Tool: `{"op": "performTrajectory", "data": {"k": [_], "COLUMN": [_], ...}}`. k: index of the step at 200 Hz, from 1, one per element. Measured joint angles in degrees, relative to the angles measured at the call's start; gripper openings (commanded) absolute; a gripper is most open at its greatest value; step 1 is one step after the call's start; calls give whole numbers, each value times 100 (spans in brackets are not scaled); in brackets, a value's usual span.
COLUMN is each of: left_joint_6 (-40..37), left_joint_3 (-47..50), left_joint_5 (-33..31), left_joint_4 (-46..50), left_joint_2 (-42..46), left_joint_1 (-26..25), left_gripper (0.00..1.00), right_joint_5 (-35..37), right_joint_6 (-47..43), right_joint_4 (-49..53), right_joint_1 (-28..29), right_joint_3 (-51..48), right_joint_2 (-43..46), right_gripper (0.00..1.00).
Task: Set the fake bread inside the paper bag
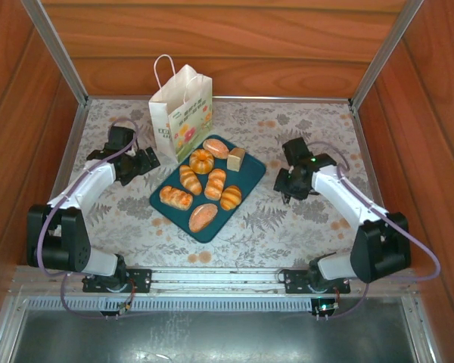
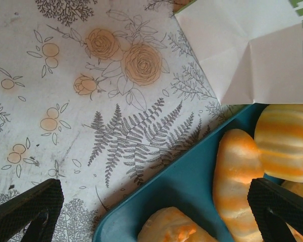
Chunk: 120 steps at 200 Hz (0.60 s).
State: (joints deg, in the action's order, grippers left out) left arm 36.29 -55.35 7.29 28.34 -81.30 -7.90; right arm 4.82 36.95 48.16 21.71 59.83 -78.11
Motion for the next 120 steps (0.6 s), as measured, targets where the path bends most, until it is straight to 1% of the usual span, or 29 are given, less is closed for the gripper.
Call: {"op": "performTrajectory", "data": {"k": [22, 43, 94, 120], "left_joint_6": [46, 83, 125, 195], "left_joint_3": [-98, -304, -765, -765], "left_joint_5": [-9, -87, -391, -372], "left_joint_4": [13, 68, 258, 407], "left_joint_2": [79, 96, 96, 96], "left_joint_1": [0, 0, 7, 7], "left_gripper": [100, 100, 100, 99], "right_joint_5": [-87, -199, -490, -601], "right_joint_6": [-98, -177, -341, -343], "right_joint_4": [190, 332, 573, 586], "right_joint_1": [0, 0, 0, 0], "right_joint_3": [472, 706, 896, 933], "right_joint_2": [146, 203, 420, 540], "right_gripper": [56, 56, 56, 56]}}
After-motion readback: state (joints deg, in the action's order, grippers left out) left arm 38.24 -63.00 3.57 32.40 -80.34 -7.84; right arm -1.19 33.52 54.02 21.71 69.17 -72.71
